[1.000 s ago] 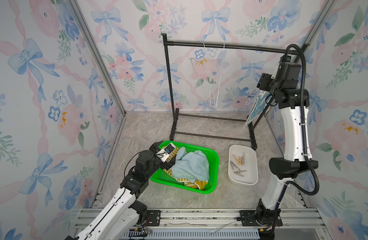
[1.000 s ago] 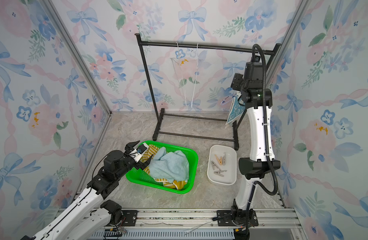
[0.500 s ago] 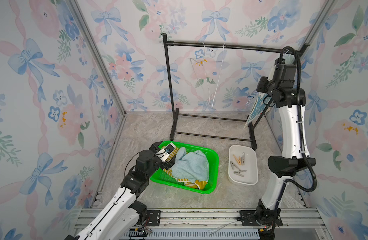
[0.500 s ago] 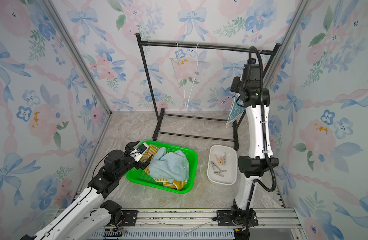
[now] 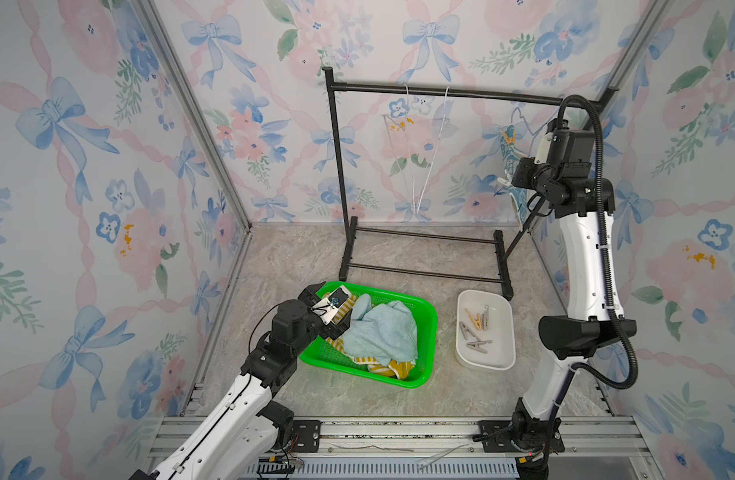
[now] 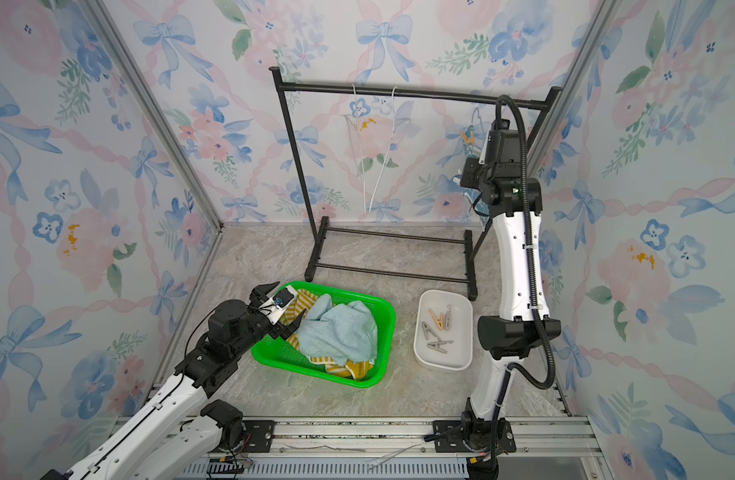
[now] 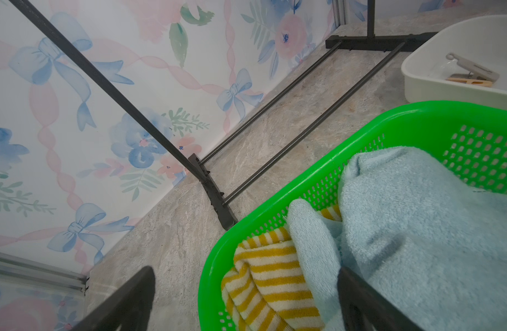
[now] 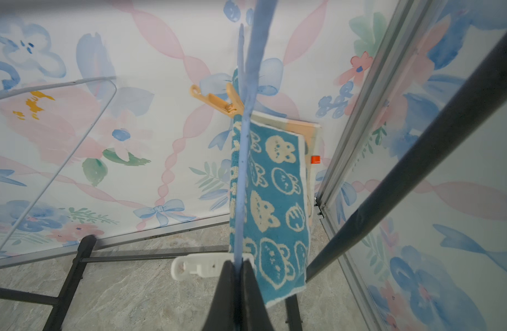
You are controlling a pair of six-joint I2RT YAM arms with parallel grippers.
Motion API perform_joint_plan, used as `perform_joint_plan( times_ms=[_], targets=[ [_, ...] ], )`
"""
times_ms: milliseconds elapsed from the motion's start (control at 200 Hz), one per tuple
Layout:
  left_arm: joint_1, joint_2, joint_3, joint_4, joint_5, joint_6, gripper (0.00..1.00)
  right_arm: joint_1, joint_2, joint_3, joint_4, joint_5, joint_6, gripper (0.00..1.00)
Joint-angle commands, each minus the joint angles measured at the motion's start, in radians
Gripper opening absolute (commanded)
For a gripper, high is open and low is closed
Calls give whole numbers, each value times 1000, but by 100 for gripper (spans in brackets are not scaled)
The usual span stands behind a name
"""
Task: Remove the clothespins securing towels to the hanger
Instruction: Pick up the hanger from the clothesline.
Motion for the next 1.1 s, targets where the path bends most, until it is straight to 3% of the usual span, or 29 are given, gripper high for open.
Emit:
perform_joint_plan(
  times_ms=[0, 605, 835, 1095],
  targets=[
    [8, -5, 14, -11, 15, -13, 98, -6, -74, -19, 67, -44, -26, 0],
    [12, -25, 12, -4, 16, -23, 98, -7, -207, -129, 178, -122, -65, 0],
    [14, -43, 6, 11, 31, -28, 98, -7, -411, -437, 269, -156, -39, 0],
    [17, -58, 13, 9, 95, -8, 90, -7, -678, -751, 306, -265, -23, 0]
  ],
)
